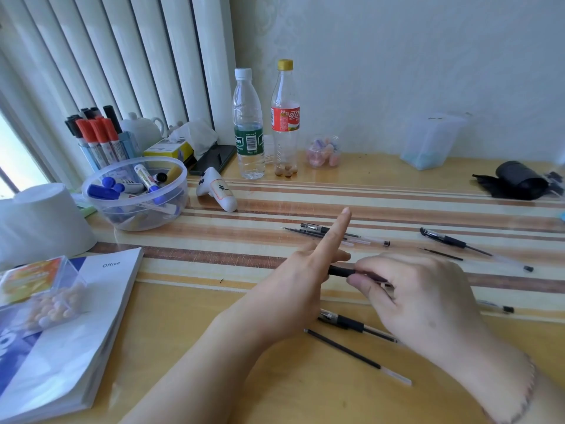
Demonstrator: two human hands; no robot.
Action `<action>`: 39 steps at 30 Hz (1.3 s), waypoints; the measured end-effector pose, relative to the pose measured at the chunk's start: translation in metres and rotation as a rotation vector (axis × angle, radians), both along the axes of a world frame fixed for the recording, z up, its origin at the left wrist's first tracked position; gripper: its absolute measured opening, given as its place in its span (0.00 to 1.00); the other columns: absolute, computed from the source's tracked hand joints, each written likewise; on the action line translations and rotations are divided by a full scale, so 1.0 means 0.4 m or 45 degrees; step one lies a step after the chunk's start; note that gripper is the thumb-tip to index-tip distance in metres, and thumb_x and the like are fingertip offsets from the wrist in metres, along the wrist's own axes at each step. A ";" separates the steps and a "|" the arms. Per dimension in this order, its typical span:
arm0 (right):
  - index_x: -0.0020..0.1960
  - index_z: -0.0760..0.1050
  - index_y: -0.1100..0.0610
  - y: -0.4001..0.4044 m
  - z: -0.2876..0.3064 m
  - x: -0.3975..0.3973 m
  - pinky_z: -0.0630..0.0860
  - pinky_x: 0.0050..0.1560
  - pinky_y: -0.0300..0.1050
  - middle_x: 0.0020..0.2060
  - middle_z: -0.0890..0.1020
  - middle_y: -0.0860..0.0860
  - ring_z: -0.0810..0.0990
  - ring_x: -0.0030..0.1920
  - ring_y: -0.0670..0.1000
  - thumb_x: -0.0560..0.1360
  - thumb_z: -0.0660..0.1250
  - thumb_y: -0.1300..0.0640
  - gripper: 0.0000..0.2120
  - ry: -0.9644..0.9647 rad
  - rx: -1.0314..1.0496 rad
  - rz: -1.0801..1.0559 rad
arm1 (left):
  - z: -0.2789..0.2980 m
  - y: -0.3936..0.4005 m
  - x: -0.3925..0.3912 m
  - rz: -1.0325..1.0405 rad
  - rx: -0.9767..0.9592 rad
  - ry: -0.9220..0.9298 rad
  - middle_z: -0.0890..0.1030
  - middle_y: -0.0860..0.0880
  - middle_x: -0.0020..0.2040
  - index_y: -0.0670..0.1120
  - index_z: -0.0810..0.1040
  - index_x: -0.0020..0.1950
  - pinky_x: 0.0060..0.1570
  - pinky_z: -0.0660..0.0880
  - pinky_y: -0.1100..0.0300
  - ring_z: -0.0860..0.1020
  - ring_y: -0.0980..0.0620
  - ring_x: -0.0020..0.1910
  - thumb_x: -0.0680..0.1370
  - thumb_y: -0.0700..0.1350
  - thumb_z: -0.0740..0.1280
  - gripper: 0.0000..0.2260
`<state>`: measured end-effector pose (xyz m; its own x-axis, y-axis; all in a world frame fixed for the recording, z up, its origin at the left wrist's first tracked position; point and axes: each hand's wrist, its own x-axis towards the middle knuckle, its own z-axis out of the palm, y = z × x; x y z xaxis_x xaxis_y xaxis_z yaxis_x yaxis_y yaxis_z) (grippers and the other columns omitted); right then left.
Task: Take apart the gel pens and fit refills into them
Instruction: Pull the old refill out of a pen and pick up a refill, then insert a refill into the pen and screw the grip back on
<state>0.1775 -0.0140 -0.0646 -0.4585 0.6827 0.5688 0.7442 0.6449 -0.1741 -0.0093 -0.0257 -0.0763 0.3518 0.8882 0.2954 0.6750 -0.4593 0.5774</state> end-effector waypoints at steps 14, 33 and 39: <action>0.45 0.82 0.47 0.043 0.014 0.029 0.58 0.27 0.34 0.34 0.84 0.41 0.81 0.35 0.49 0.72 0.71 0.50 0.03 -0.206 -0.117 -0.250 | -0.004 0.037 -0.059 0.093 0.046 -0.080 0.69 0.55 0.72 0.54 0.55 0.77 0.72 0.60 0.57 0.64 0.56 0.72 0.75 0.35 0.61 0.33; 0.54 0.78 0.51 0.065 0.004 0.040 0.74 0.48 0.33 0.47 0.81 0.43 0.78 0.45 0.38 0.74 0.69 0.62 0.11 0.218 -0.410 -0.261 | -0.060 0.075 -0.091 0.478 0.157 0.335 0.72 0.58 0.57 0.57 0.77 0.55 0.65 0.59 0.49 0.64 0.51 0.60 0.78 0.55 0.62 0.08; 0.52 0.75 0.47 0.044 0.016 -0.003 0.70 0.39 0.29 0.36 0.71 0.37 0.74 0.39 0.37 0.77 0.64 0.64 0.13 0.037 -0.578 -0.107 | -0.069 0.057 -0.099 0.525 0.233 0.141 0.73 0.58 0.46 0.53 0.81 0.41 0.55 0.60 0.55 0.66 0.51 0.51 0.71 0.52 0.73 0.04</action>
<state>0.1761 0.0036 -0.0582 -0.3790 0.9000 0.2154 0.7814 0.4359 -0.4465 -0.0487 -0.0029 -0.1039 0.0185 0.8975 0.4407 0.8758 -0.2272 0.4258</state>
